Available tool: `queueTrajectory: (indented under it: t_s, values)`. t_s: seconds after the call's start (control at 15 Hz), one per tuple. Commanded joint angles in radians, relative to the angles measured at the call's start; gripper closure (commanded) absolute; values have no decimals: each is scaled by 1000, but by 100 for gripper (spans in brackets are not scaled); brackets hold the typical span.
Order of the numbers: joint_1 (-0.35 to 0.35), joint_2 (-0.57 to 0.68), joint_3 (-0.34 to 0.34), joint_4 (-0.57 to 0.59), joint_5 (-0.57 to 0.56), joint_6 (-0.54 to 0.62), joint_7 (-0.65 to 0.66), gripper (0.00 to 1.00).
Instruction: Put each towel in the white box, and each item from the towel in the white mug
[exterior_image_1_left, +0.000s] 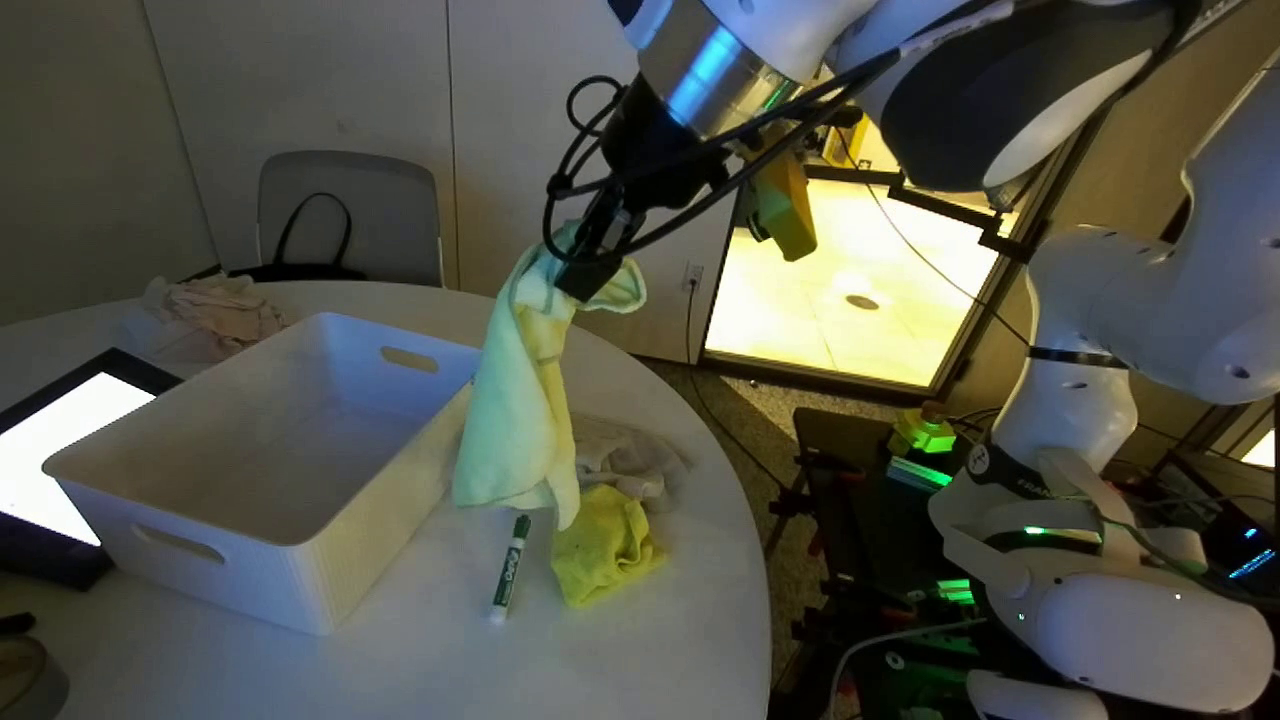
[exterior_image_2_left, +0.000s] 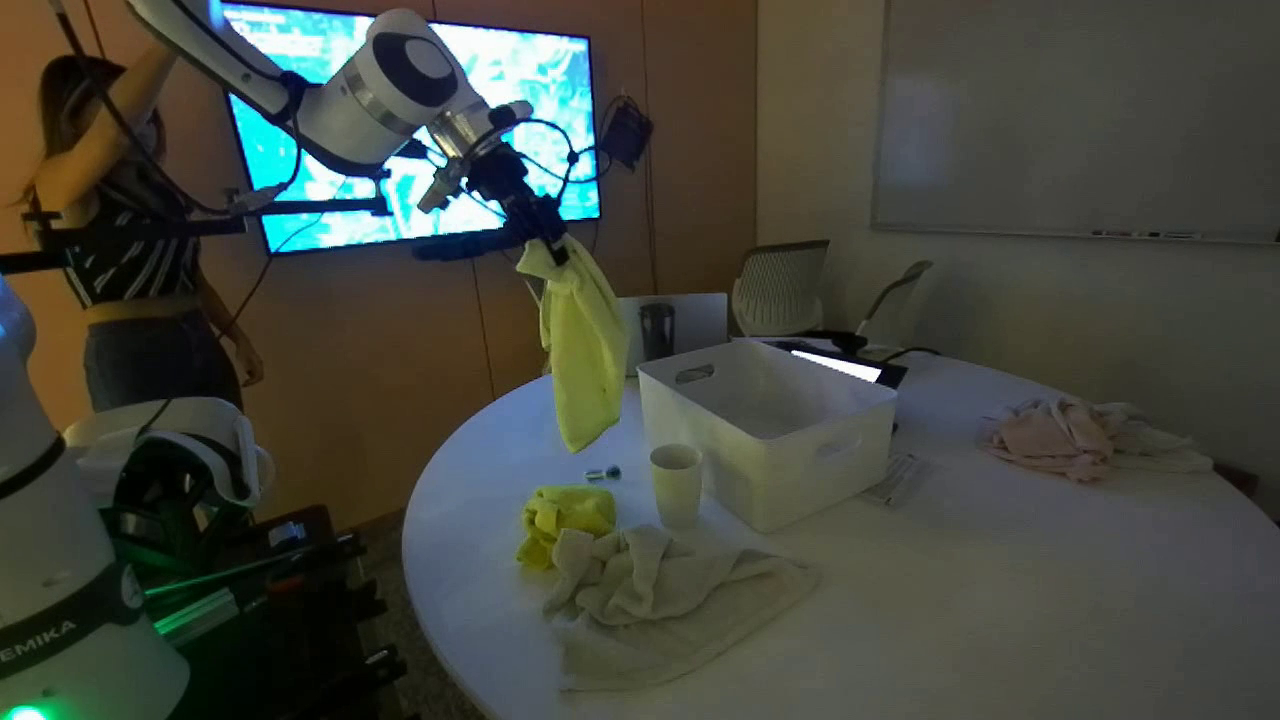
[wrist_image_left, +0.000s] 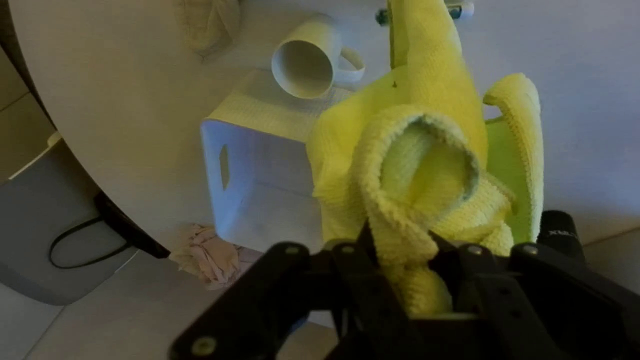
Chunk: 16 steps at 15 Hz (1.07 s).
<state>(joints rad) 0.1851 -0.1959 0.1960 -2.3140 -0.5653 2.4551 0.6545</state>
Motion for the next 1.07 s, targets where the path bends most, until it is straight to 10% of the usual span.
queueTrajectory:
  t_s: [0.0,1.0]
  values:
    - [-33,-3,45,68,13,-46,21,97]
    - [-24,148,56,273,-56,-25,154,97]
